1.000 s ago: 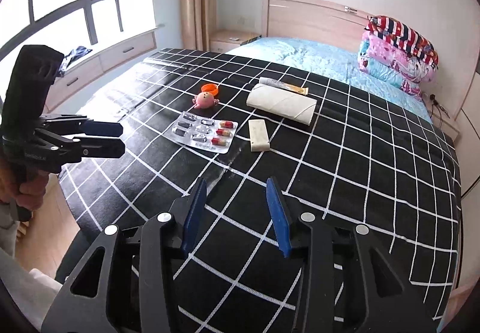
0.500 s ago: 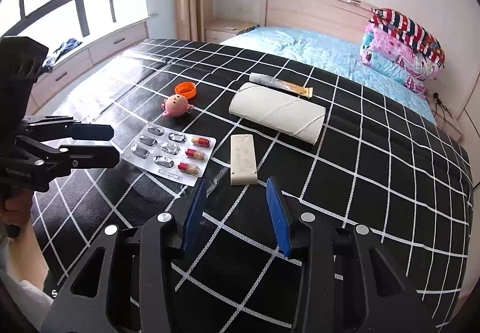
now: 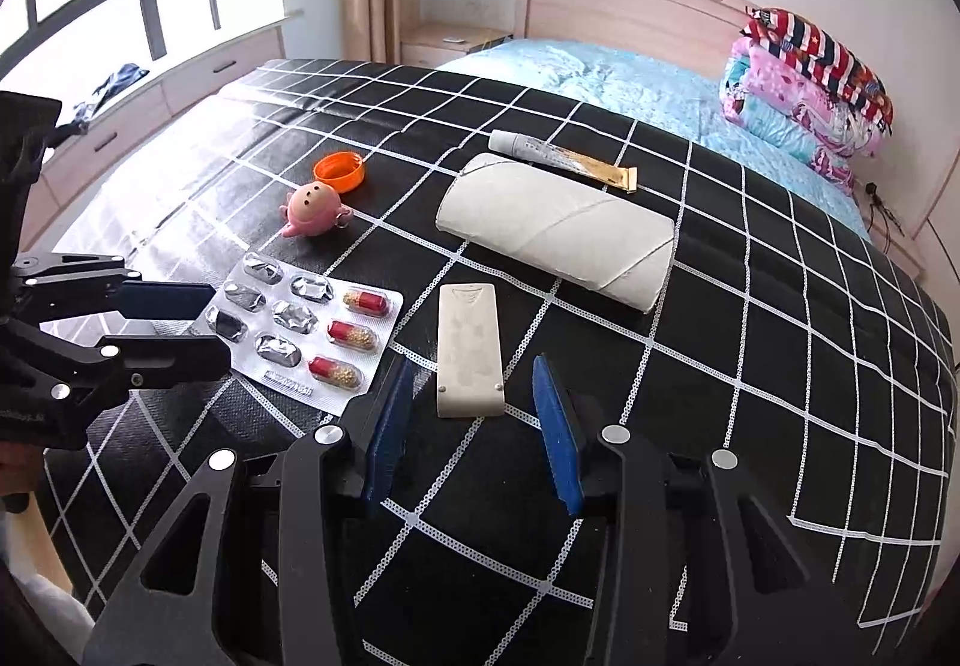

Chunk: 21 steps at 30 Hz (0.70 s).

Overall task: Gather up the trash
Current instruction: 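Grasp the pill blister pack with the left tool while the right tool grasps the white box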

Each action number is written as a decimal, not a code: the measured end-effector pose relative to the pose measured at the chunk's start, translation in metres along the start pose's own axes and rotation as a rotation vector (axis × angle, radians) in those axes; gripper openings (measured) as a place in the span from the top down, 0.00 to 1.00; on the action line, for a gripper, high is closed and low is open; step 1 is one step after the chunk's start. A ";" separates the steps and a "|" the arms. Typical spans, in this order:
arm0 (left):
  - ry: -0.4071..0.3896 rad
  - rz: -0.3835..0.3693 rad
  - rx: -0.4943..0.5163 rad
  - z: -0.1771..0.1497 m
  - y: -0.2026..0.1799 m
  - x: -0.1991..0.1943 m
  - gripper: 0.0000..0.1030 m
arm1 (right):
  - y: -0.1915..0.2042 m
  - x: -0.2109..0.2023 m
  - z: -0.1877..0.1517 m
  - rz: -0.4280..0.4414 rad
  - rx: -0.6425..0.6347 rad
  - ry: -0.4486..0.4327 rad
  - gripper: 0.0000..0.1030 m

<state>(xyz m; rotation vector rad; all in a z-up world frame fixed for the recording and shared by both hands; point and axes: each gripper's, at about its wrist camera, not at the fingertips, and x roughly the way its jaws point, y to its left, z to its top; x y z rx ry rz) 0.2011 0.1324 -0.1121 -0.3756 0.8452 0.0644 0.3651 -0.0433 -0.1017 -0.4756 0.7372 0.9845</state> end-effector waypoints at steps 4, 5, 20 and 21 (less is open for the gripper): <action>-0.012 0.006 0.001 -0.001 0.003 0.002 0.82 | -0.001 0.005 -0.002 -0.003 0.015 0.011 0.63; -0.016 0.002 0.000 -0.001 0.004 0.002 0.83 | 0.000 0.005 -0.001 0.001 0.011 0.011 0.68; -0.080 -0.030 0.013 -0.006 -0.006 -0.026 0.93 | 0.000 -0.020 -0.012 -0.007 0.030 -0.021 0.77; -0.085 -0.030 0.020 -0.006 -0.009 -0.028 0.93 | 0.000 -0.022 -0.013 -0.009 0.032 -0.025 0.77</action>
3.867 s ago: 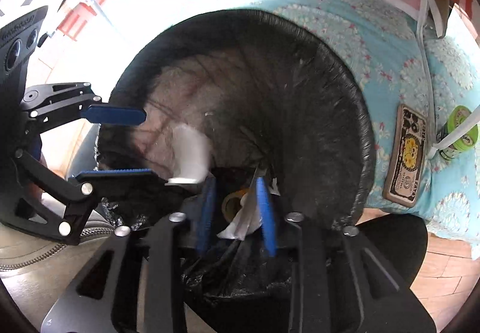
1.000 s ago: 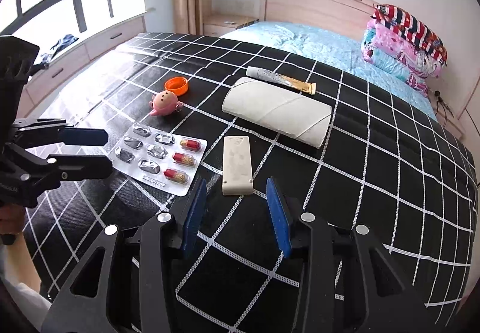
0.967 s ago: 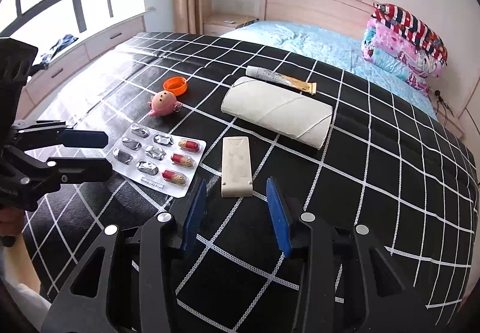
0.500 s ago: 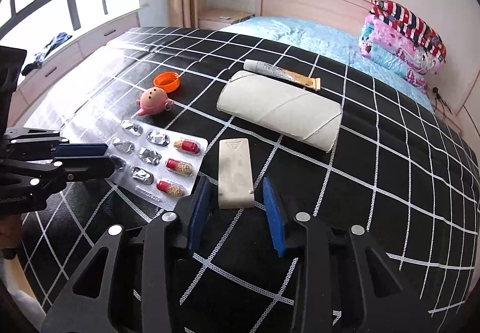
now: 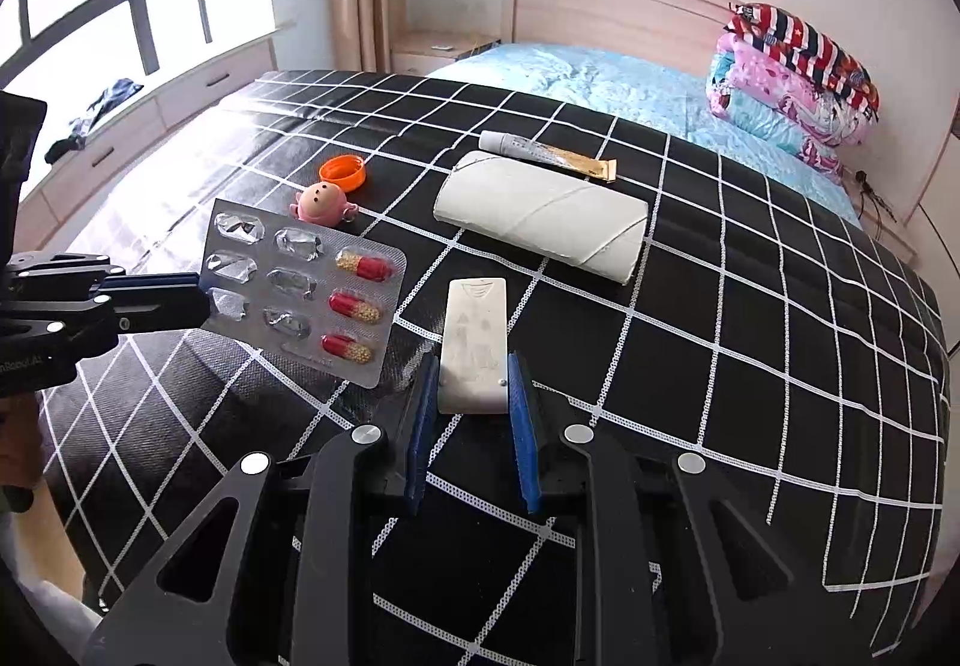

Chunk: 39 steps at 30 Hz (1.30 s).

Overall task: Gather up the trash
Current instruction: 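Grasp the pill blister pack with the left tool while the right tool grasps the white box, then lift the pill pack and white box and carry them toward the bin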

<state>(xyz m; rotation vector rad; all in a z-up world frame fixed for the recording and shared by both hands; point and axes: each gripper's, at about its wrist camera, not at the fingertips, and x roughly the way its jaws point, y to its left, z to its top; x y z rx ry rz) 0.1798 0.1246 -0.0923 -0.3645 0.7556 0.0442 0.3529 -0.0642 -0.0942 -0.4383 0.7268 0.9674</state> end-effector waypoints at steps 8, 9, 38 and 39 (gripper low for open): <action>-0.038 0.011 0.059 -0.005 -0.023 -0.024 1.00 | 0.004 -0.028 -0.008 -0.004 0.009 -0.042 0.77; -0.038 0.007 0.068 -0.006 -0.026 -0.027 1.00 | 0.004 -0.032 -0.009 -0.005 0.012 -0.049 0.77; -0.075 -0.036 0.259 -0.085 -0.095 -0.138 1.00 | 0.058 -0.153 -0.089 0.086 -0.013 -0.169 0.77; -0.063 -0.039 0.271 -0.090 -0.097 -0.139 1.00 | 0.062 -0.156 -0.093 0.088 -0.025 -0.166 0.77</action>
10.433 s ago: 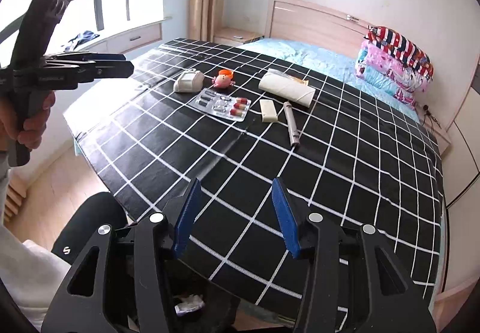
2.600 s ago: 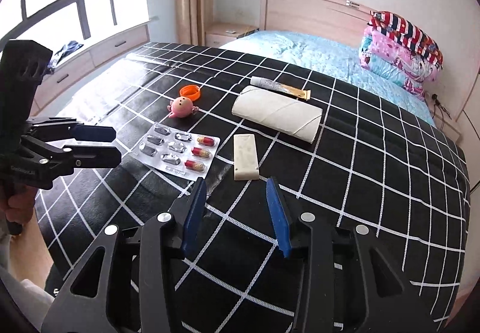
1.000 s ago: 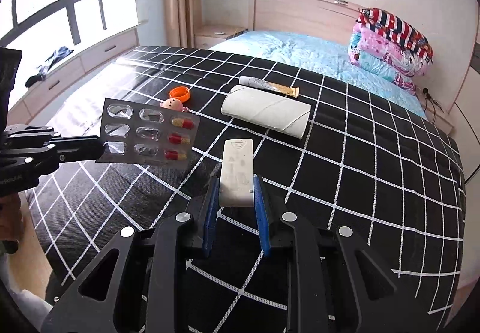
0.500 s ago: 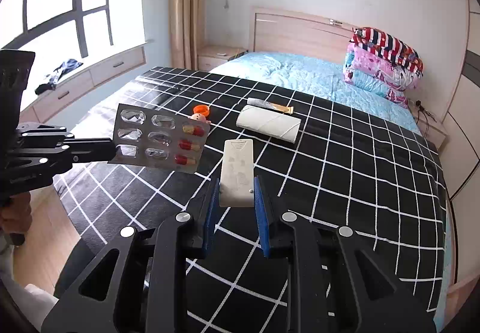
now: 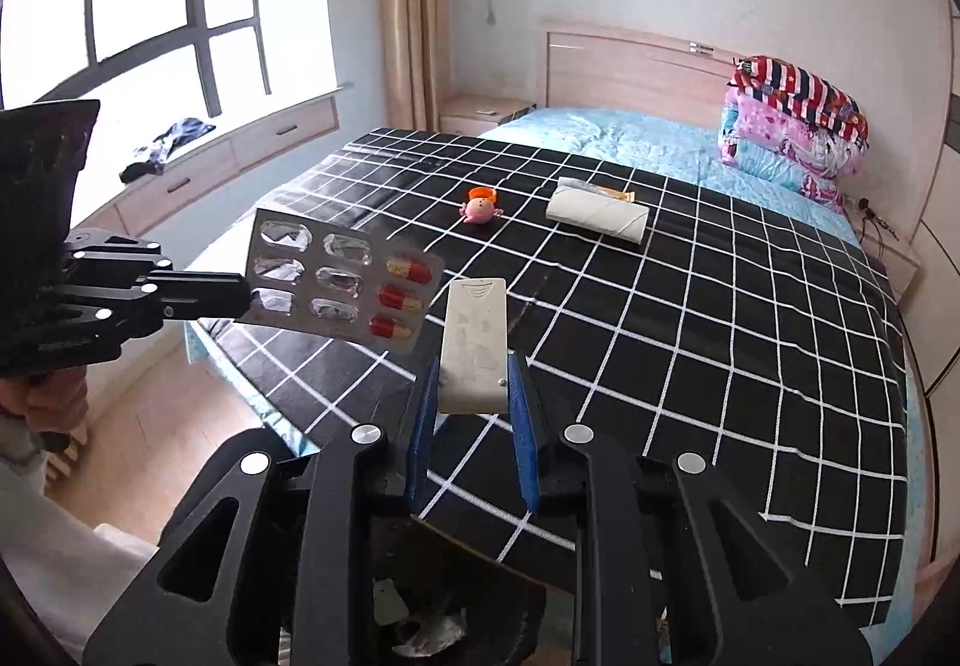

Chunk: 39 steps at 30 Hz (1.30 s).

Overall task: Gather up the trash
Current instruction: 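Lift the pill pack and white box and carry them toward the bin, then lower both tools into the bin and open them to drop pill pack and box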

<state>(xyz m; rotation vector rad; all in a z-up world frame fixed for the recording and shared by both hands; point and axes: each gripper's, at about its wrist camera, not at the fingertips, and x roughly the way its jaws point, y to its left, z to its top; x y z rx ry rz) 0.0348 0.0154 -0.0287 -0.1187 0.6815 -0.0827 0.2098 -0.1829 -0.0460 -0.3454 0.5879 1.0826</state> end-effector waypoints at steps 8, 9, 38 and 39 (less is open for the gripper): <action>0.084 -0.039 -0.012 -0.034 -0.013 -0.005 1.00 | 0.023 -0.015 -0.032 0.031 -0.027 0.059 0.77; 0.092 -0.042 -0.016 -0.038 -0.015 -0.006 1.00 | 0.024 -0.015 -0.037 0.036 -0.023 0.065 0.77; 0.524 -0.074 -0.058 -0.142 -0.024 0.114 1.00 | 0.037 0.086 -0.180 0.086 0.087 0.484 0.77; 0.536 -0.076 -0.050 -0.145 -0.024 0.117 1.00 | 0.035 0.088 -0.181 0.086 0.089 0.490 0.77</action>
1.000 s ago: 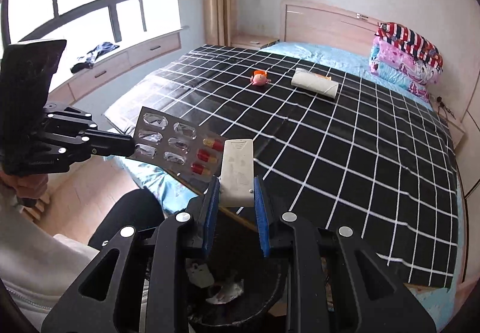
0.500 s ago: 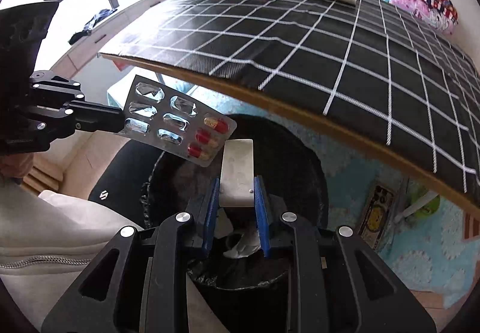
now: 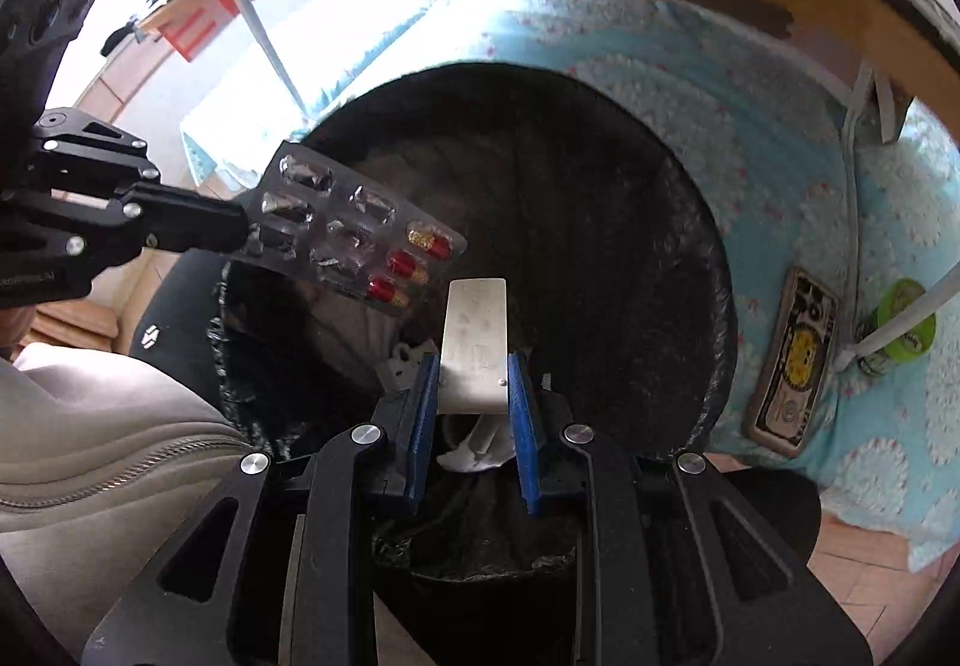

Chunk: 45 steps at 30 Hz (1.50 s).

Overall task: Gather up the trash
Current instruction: 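Lower both tools into the bin and open them to drop pill pack and box, then move both tools back over the bed toward the pig toy and paper roll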

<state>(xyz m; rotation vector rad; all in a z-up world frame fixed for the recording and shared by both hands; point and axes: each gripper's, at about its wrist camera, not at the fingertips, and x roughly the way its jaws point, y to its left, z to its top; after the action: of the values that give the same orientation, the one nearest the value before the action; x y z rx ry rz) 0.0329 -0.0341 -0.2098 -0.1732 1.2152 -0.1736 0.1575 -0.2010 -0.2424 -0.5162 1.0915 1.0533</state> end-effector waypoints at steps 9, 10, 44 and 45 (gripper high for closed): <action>0.055 0.001 0.039 0.003 -0.011 0.025 1.00 | -0.009 0.012 0.004 0.018 0.037 0.042 0.77; 0.058 0.000 0.040 0.003 -0.011 0.026 1.00 | -0.009 0.013 0.004 0.018 0.038 0.041 0.77; -0.181 0.043 0.091 0.023 -0.024 -0.063 0.43 | -0.014 -0.070 0.040 0.037 0.051 -0.149 0.69; -0.199 0.048 0.097 0.026 -0.025 -0.070 0.43 | -0.014 -0.075 0.043 0.034 0.045 -0.161 0.69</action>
<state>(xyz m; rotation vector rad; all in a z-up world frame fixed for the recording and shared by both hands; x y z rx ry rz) 0.0321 -0.0412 -0.1313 -0.0745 1.0095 -0.1696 0.1840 -0.2058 -0.1596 -0.3711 0.9818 1.0783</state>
